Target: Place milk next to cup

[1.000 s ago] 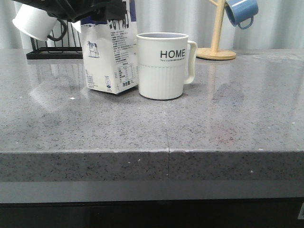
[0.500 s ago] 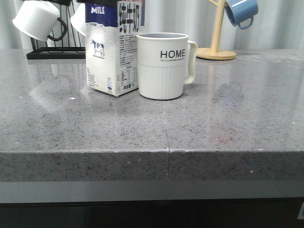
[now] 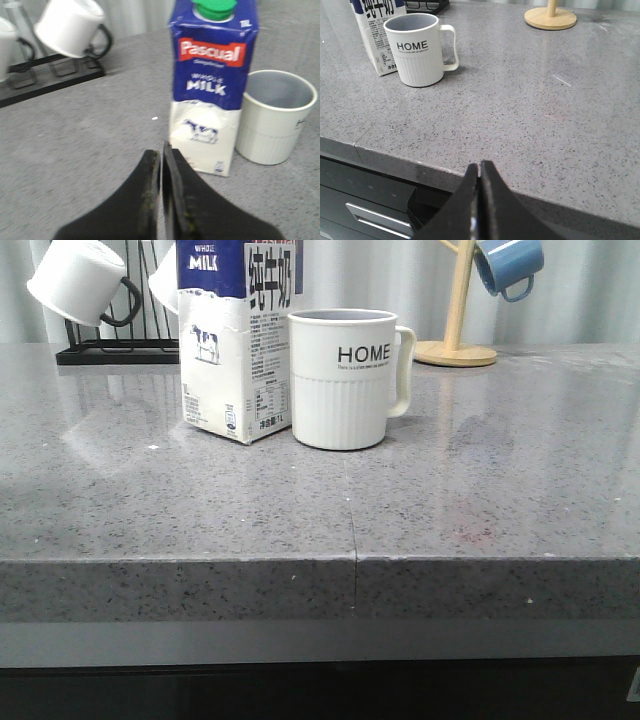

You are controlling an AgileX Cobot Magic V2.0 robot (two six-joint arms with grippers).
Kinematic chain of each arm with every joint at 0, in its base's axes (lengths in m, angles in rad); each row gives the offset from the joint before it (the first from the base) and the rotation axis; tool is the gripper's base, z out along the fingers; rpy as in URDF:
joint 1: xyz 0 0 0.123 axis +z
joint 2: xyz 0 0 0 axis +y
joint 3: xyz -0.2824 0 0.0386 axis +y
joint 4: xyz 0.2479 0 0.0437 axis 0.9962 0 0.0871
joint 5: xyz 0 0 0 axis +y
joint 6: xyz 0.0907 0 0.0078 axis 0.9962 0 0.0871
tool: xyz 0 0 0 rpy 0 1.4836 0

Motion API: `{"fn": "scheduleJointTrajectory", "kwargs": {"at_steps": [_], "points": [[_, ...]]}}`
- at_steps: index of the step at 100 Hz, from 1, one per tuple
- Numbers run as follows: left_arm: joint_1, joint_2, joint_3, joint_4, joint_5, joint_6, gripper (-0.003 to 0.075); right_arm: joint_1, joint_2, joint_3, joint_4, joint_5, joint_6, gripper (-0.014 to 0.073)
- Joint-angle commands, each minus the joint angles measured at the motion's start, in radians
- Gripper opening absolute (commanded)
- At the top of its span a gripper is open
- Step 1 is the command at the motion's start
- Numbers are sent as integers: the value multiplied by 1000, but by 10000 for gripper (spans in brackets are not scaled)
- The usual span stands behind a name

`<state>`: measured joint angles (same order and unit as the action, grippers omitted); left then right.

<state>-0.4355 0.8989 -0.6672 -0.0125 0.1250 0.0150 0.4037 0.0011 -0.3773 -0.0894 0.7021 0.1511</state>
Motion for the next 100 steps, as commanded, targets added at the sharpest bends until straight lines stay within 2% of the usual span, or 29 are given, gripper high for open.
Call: {"fn": "scheduleJointTrajectory", "kwargs": {"at_steps": [1, 32, 44, 88, 100], "points": [[45, -93, 7, 1, -48, 0, -21, -1, 14, -25, -7, -78, -2, -47], [264, -412, 159, -1, 68, 0, -21, -1, 14, -25, -7, -78, -2, -47], [317, -519, 202, -23, 91, 0, -21, -1, 14, -25, -7, -78, -2, -47], [360, -821, 416, -8, 106, 0, -21, -2, 14, -25, -7, -77, -2, -47], [360, -891, 523, -6, 53, 0, -21, -2, 14, -25, -7, -77, -2, -47]]}}
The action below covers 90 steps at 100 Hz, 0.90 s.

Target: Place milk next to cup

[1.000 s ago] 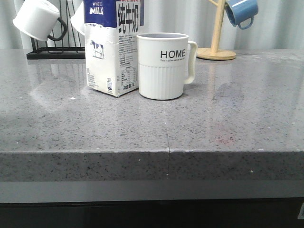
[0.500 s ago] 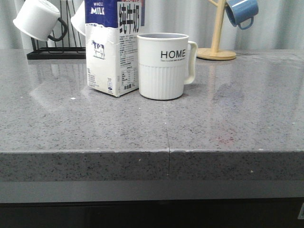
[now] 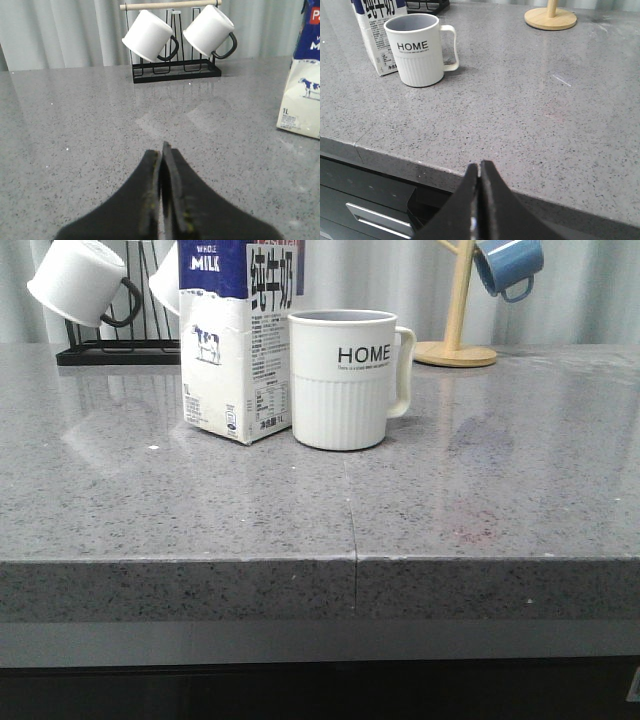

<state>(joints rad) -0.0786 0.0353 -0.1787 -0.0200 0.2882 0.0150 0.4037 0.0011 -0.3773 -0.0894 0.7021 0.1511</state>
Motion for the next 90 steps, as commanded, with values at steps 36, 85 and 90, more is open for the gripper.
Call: {"fn": "scheduleJointTrajectory", "kwargs": {"at_steps": [36, 85, 90], "points": [[31, -73, 221, -4, -240, 0, -21, -2, 15, -25, -7, -78, -2, -47], [31, -73, 221, -4, -247, 0, -21, -2, 15, -25, -7, -78, -2, -47], [31, -73, 221, -4, -247, 0, -21, -2, 15, -25, -7, -78, -2, -47]]}}
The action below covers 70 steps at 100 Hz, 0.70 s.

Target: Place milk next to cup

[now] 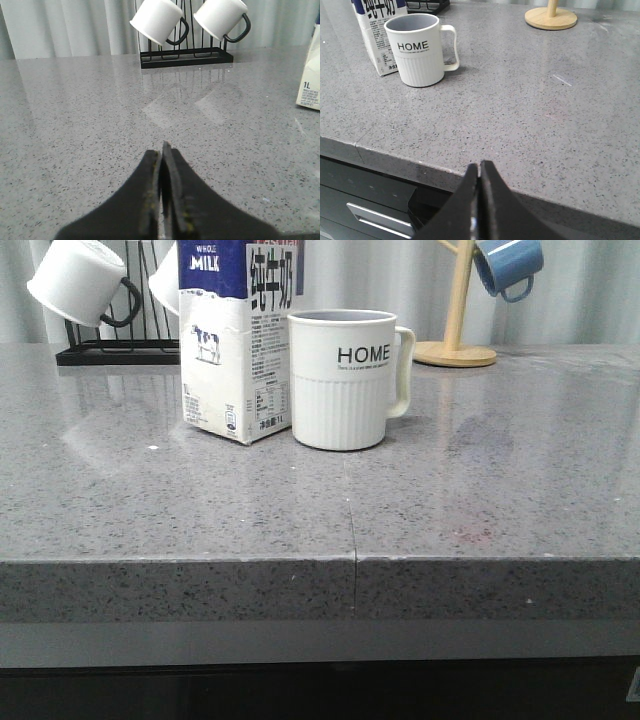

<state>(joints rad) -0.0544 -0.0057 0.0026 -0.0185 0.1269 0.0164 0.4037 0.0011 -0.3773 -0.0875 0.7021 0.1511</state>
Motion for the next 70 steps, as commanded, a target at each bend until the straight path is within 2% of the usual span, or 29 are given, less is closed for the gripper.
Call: {"fn": "scheduleJointTrajectory", "kwargs": {"at_steps": [1, 39, 44, 56, 70], "points": [[7, -32, 40, -6, -85, -1, -21, -2, 15, -25, -9, -78, -2, -47], [7, -32, 40, -6, -85, -1, -21, -12, 15, -13, -12, -99, -2, -47], [7, -32, 40, -6, -85, -1, -21, -32, 14, 6, -22, -143, -2, -47], [7, -32, 40, -6, -85, -1, -21, -140, 14, 98, -19, -355, -2, -47], [7, -32, 40, -6, -85, -1, -21, -292, 14, 270, 74, -578, -3, -47]]}}
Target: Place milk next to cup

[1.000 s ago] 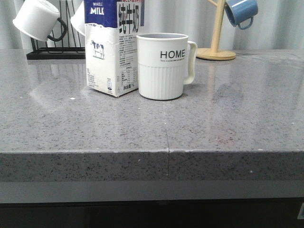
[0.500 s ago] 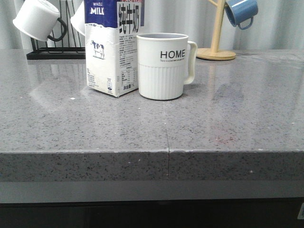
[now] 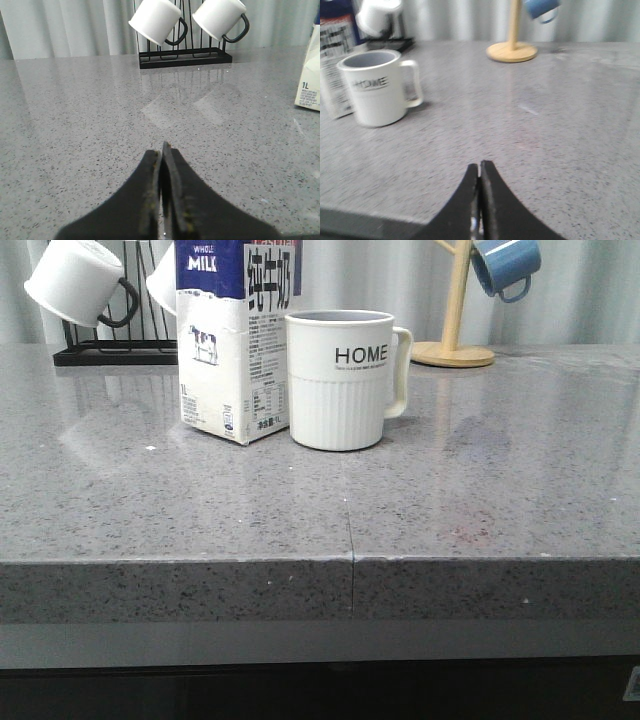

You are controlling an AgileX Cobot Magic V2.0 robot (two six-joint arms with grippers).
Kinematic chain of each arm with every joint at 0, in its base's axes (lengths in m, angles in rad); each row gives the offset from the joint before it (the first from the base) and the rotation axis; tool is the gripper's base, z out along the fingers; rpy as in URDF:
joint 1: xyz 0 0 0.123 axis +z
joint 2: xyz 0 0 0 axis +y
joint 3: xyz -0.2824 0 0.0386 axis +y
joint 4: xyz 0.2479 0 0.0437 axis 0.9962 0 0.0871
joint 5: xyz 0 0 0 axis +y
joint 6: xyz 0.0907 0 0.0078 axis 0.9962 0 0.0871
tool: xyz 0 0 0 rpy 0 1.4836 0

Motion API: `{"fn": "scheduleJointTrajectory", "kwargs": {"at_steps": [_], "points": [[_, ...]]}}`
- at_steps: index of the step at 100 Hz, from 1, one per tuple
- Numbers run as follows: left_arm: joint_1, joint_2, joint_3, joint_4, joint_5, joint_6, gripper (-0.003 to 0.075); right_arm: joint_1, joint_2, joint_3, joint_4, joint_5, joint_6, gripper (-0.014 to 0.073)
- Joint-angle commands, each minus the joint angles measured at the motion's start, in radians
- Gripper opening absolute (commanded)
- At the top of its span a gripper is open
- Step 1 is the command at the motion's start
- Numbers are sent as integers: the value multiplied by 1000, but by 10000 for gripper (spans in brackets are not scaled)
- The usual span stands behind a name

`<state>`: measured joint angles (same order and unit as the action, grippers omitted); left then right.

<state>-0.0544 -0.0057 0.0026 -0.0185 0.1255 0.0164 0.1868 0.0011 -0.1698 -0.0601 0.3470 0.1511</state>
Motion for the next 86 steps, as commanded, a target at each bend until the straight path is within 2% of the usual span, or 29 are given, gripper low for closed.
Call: {"fn": "scheduleJointTrajectory", "kwargs": {"at_steps": [1, 11, 15, 22, 34, 86], "points": [[7, -32, 40, -6, -84, -1, -21, -89, 12, 72, 60, -234, -3, -47], [7, -32, 40, -6, -84, -1, -21, -186, -18, 185, 80, -366, -3, -47], [7, -32, 40, -6, -84, -1, -21, -219, -35, 180, 76, -328, -11, -47], [7, -32, 40, -6, -84, -1, -21, -245, -32, 180, 73, -347, -32, -47], [7, -32, 40, -6, -84, -1, -21, -246, -32, 180, 70, -347, -73, -47], [7, -32, 40, -6, -84, -1, -21, -246, -32, 181, 70, -355, -73, -47]]}}
